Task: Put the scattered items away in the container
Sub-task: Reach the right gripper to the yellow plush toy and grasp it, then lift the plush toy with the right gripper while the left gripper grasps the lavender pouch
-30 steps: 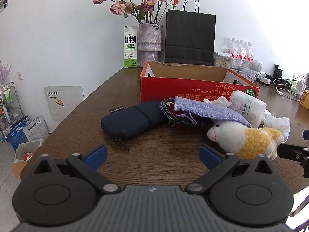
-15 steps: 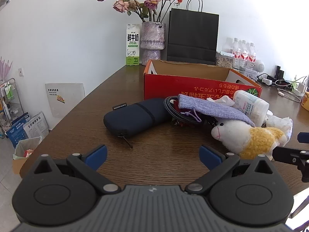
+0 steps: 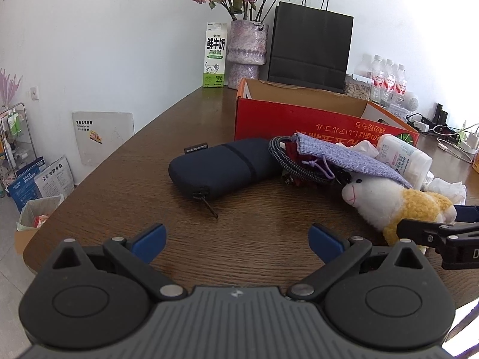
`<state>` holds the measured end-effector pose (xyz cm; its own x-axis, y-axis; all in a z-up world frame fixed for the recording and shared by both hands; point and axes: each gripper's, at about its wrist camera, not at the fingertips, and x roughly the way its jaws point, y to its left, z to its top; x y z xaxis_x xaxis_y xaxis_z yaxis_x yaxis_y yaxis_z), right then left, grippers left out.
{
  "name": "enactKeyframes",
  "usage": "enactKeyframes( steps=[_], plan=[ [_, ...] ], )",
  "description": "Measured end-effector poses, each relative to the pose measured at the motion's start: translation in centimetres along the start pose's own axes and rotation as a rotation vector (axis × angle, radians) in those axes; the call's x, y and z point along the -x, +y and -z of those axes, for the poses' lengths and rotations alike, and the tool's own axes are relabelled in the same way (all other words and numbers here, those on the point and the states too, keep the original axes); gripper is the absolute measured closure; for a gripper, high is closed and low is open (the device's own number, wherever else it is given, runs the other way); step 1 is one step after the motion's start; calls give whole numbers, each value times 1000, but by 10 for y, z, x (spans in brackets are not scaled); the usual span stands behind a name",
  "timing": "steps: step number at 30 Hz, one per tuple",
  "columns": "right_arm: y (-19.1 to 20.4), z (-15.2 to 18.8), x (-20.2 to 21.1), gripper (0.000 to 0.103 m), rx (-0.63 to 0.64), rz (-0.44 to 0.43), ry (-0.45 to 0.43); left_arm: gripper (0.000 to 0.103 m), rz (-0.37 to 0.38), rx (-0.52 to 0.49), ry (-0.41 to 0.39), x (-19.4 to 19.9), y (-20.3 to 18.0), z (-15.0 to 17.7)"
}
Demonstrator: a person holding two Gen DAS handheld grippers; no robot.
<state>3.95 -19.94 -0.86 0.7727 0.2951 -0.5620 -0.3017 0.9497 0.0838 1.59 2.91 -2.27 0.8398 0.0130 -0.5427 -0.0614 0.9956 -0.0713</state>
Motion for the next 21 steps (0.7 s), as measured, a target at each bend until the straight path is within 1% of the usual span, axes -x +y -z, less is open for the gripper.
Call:
enactKeyframes(
  steps=[6, 16, 18, 21],
  plan=[
    [3, -3, -13, 0, -17, 16, 21, 0, -6, 18, 22, -6, 5, 2],
    [5, -4, -36, 0, -29, 47, 51, 0, -11, 38, 33, -10, 15, 4],
    [5, -4, -37, 0, -26, 54, 43, 0, -10, 41, 32, -10, 16, 4],
    [2, -3, -35, 4, -49, 35, 26, 0, -13, 44, 32, -9, 18, 4]
  ],
)
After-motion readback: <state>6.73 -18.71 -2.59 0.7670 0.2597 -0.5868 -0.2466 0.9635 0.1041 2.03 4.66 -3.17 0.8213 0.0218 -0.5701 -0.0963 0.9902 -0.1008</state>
